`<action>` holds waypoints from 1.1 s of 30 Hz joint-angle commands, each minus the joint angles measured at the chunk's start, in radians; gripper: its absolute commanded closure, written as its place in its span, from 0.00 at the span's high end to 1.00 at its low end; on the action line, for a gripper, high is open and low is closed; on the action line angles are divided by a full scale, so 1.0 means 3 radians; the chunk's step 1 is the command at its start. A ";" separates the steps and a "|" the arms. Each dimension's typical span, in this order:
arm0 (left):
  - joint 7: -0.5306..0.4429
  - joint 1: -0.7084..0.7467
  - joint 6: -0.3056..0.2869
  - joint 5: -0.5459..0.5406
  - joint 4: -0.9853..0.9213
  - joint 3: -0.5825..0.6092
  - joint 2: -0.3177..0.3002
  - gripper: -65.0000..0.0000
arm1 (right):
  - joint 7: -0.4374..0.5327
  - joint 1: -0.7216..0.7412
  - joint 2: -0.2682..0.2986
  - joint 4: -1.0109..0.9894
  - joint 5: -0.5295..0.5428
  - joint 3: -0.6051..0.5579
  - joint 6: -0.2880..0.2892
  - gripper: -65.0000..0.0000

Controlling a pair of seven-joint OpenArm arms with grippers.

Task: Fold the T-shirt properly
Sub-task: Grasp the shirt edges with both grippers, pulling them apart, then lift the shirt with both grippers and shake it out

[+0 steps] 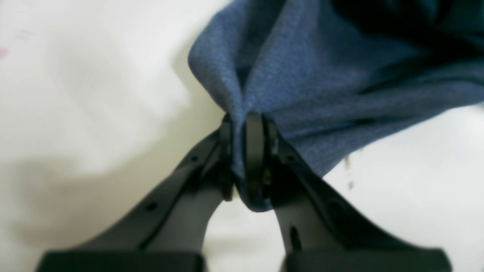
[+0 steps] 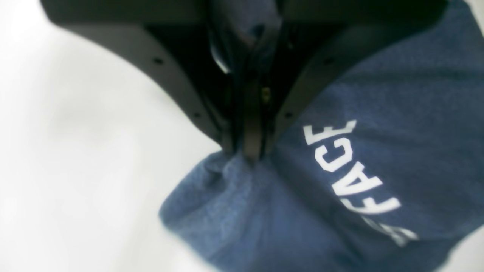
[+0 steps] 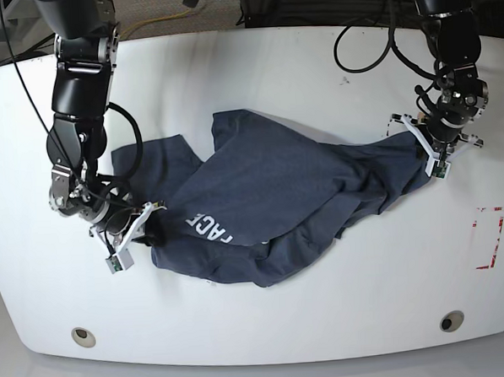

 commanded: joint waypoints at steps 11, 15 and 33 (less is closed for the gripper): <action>0.1032 -0.0970 0.0025 -0.0023 0.0839 -0.0158 -0.0095 0.00 | 0.0010 0.0933 0.0295 0.0058 0.0025 0.0009 -0.0020 0.00; 0.1308 -0.1358 0.0025 -0.0023 0.0988 -0.0158 -0.0177 0.00 | -0.0205 0.1347 0.0376 0.0058 0.0025 0.0004 0.0005 0.00; 0.1758 -0.2611 0.0020 -0.0028 0.0998 -0.0152 -0.0407 0.00 | -0.0465 0.2432 0.0949 0.0074 0.0485 -0.0472 0.0010 0.00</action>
